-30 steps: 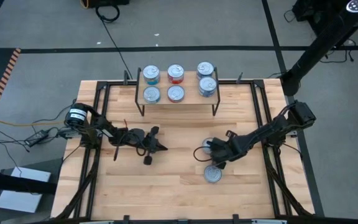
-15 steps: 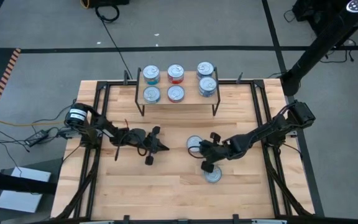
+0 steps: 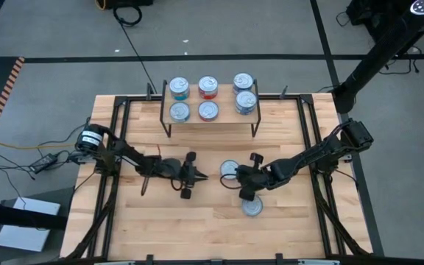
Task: Stack canned seafood by type on shelf
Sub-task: Stack the red tuna can on top of the other red tuna can on the shelf
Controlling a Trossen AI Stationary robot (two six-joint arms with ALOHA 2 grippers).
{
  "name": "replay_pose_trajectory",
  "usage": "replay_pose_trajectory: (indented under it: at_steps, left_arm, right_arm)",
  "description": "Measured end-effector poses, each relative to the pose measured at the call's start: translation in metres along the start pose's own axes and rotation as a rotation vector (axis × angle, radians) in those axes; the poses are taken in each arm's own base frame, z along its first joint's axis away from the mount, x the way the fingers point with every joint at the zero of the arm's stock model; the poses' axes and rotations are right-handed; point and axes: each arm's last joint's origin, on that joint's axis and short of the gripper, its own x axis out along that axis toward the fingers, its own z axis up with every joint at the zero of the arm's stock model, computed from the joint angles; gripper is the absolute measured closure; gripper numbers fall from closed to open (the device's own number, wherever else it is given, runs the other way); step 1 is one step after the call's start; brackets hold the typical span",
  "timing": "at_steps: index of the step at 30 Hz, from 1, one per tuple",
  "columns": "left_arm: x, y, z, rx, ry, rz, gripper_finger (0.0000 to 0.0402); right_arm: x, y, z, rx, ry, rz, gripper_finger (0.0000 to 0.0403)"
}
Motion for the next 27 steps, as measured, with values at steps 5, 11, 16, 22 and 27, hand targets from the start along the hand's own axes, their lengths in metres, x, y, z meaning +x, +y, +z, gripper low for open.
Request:
replay_pose_trajectory:
  at_steps: [5,11,16,22,27]
  left_arm:
    - [0.008,0.001,0.007,0.009,0.044,0.039,0.0332]
    - [0.010,0.001,0.012,0.035,0.027,0.045,0.0307]
    - [0.011,0.001,0.013,0.057,0.025,0.045,0.0295]
    - [0.010,-0.004,0.013,0.063,0.019,0.008,0.0290]
    - [0.009,-0.012,0.014,0.097,0.015,-0.029,0.0290]
  right_arm:
    - [0.000,-0.004,-0.003,-0.019,0.008,-0.084,0.0398]
    - [0.012,-0.018,-0.008,0.010,0.001,-0.132,0.0398]
    - [0.028,-0.028,-0.016,0.009,-0.073,-0.048,0.0398]
    - [0.036,-0.030,-0.012,0.035,-0.180,0.121,0.0398]
    - [0.035,-0.031,-0.006,0.033,-0.238,0.136,0.0398]
